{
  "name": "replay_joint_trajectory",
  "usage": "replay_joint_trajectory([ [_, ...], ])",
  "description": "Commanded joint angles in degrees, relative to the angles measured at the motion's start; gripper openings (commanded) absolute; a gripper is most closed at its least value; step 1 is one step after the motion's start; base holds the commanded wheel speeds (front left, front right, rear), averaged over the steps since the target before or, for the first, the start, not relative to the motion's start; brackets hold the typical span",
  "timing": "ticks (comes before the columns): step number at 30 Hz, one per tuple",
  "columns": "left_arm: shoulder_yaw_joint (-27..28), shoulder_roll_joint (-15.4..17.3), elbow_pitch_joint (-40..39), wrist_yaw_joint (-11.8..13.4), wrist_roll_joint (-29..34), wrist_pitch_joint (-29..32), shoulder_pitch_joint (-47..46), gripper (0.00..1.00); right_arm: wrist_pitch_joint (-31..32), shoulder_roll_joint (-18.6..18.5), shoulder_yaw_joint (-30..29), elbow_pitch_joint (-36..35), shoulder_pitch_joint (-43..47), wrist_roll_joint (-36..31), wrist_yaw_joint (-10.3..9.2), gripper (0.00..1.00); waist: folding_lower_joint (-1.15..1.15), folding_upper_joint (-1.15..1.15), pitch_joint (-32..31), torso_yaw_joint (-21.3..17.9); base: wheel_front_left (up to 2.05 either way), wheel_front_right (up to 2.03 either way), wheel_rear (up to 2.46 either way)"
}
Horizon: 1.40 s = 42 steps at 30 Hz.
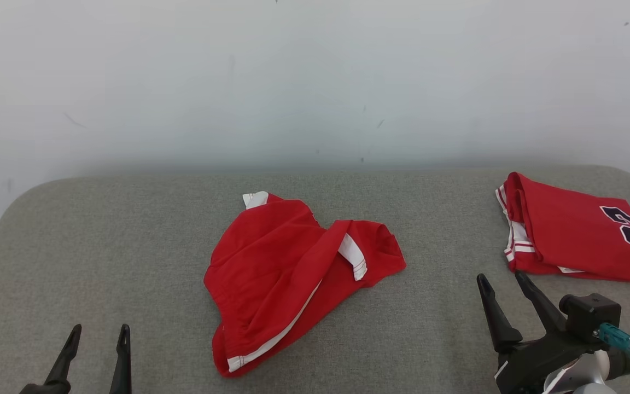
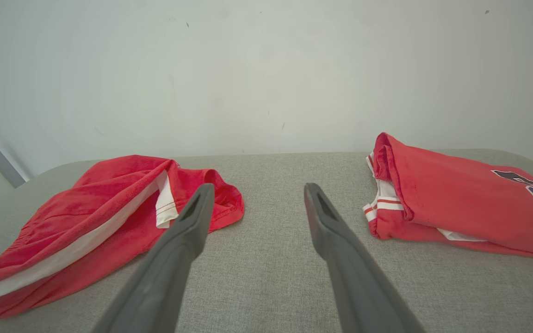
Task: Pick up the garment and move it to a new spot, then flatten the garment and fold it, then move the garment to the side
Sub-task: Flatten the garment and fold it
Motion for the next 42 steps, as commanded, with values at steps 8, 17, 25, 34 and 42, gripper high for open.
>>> replay_joint_trajectory([
  [8,-1.62,-0.03,0.26,-0.54,-0.17,-0.38,-0.76,1.00,0.55,-0.25,1.73,0.33,0.10,0.75,-0.12,1.00,0.00,0.00,0.28,0.45,0.00,0.00,0.00],
  [17,-7.12,-2.34,6.82,-3.99,-2.37,-2.92,-4.45,1.00,-0.08,0.04,8.79,6.65,-3.86,2.64,-0.12,1.00,0.00,0.00,1.11,1.71,0.00,0.00,0.00],
  [25,-12.36,-4.03,16.75,-5.75,-4.92,-4.94,-8.41,1.00,-2.54,0.08,15.76,17.75,-11.28,5.86,-0.12,1.00,0.00,0.00,2.02,2.97,0.00,0.00,0.00],
  [34,-18.96,-4.96,25.44,-6.48,-7.34,-6.16,-14.05,1.00,-6.46,1.20,21.95,31.46,-20.93,10.32,-0.12,1.00,0.00,0.00,3.90,4.96,0.00,0.00,0.00],
  [42,-25.01,-5.12,31.07,-6.42,-10.14,-6.57,-19.16,1.00,-8.85,1.91,25.51,40.01,-27.24,14.18,-0.12,1.00,0.00,0.00,6.62,6.73,0.00,0.00,0.00],
])
